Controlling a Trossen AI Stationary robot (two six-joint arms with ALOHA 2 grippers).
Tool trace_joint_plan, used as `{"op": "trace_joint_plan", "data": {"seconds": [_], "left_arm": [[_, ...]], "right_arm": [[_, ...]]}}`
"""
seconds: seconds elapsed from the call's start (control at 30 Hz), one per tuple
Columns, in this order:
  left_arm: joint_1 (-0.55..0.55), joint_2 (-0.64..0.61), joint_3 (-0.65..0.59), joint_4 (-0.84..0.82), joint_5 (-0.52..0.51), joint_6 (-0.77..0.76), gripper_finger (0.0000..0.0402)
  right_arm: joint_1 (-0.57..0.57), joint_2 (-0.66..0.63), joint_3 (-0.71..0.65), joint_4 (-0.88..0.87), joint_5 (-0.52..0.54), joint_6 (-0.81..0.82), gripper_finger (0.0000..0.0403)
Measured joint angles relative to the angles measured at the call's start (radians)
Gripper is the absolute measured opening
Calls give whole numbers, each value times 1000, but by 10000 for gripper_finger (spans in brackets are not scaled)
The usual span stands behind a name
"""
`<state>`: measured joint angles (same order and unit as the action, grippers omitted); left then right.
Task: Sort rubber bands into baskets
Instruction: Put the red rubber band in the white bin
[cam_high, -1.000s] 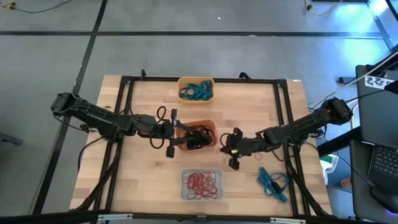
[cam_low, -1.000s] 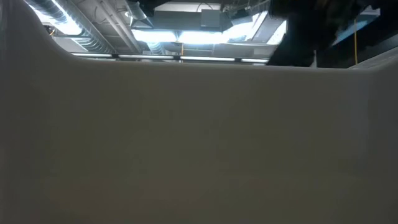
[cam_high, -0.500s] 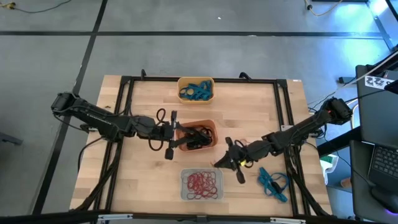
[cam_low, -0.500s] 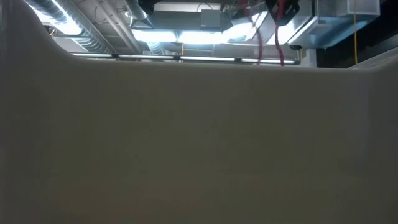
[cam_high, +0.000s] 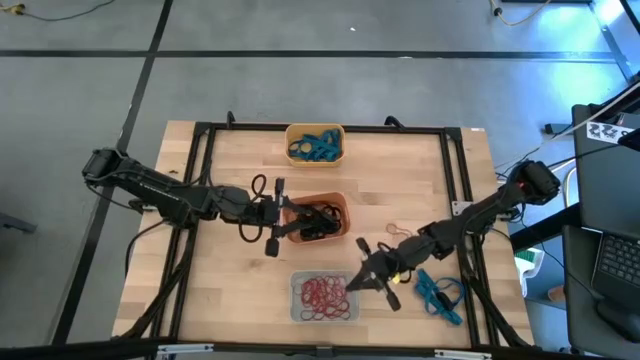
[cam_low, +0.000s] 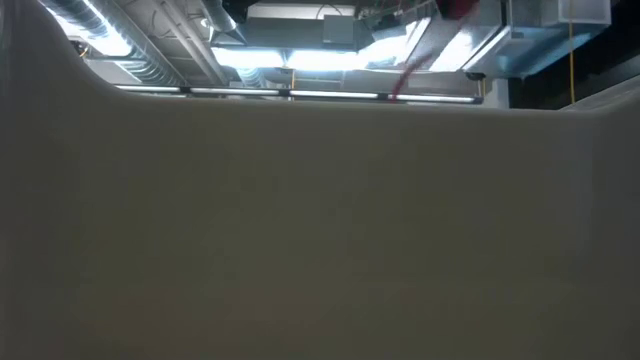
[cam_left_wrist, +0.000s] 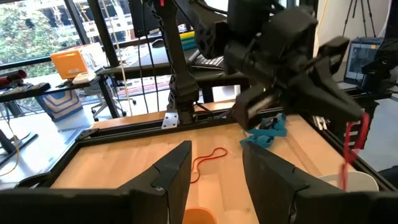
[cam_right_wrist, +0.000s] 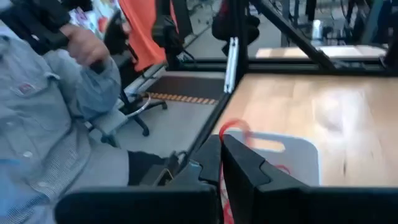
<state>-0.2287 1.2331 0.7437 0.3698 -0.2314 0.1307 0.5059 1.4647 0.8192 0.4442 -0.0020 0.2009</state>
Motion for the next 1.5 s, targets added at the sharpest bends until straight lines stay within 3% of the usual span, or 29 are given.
{"op": "trace_joint_plan", "data": {"seconds": [0.33, 0.7, 0.93, 1.13, 1.37, 1.5], "left_arm": [[0, 0, 0, 0, 0, 0, 141], [0, 0, 0, 0, 0, 0, 141], [0, 0, 0, -14, 0, 0, 141], [0, 0, 0, -14, 0, 0, 141], [1, 0, 0, -14, 0, 0, 141], [2, 0, 0, -14, 0, 0, 141]], "right_arm": [[-9, 102, 0, 9, 51, 40, 26], [-31, 98, -1, -98, 43, 66, 157], [-28, -59, 0, -363, 178, 89, 174], [-28, -182, 0, -715, 298, 267, 174], [-28, -182, -12, -1121, 386, 523, 174], [-28, -178, -75, -1176, 385, 610, 174]]}}
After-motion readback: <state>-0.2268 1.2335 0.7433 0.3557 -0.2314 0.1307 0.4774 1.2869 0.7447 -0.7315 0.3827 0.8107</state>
